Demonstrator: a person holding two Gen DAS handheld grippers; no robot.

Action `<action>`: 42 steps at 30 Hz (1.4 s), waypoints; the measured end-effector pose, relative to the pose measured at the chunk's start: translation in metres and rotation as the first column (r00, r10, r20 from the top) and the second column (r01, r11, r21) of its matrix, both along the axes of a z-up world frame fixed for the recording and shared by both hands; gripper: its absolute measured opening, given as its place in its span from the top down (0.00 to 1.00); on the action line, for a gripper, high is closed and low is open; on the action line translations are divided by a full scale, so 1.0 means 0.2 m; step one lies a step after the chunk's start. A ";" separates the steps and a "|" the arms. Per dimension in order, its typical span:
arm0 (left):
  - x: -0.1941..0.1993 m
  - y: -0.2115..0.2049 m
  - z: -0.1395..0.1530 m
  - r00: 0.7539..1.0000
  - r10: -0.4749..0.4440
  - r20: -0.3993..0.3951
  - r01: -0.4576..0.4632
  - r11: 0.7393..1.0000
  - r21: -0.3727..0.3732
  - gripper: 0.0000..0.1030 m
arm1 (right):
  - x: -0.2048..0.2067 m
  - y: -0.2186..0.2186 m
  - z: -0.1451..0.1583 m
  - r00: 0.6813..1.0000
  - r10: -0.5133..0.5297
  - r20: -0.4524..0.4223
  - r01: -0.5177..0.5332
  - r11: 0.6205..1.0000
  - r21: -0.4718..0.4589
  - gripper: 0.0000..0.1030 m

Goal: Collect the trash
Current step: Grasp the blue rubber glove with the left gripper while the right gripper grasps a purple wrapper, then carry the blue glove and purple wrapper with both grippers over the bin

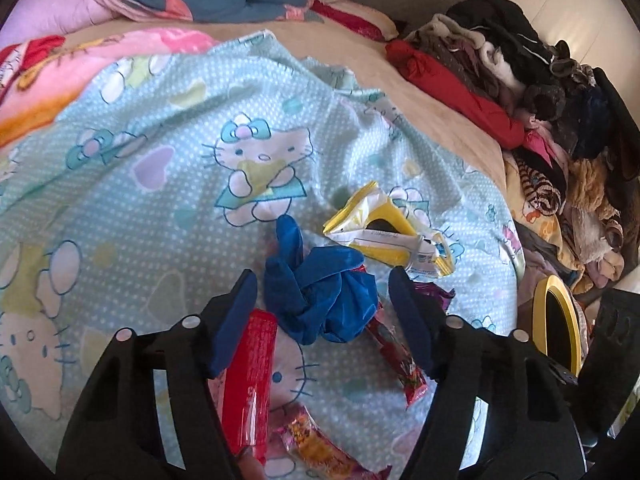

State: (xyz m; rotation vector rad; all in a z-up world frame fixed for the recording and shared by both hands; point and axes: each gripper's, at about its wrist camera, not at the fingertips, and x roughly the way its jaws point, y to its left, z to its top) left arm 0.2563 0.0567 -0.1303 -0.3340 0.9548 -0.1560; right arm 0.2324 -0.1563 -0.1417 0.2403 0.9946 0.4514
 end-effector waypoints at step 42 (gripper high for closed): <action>-0.33 -0.23 0.28 0.984 -0.037 0.173 0.043 0.998 -0.036 0.95 | -0.29 -0.26 0.16 0.998 -0.024 0.054 0.018 0.993 0.120 0.70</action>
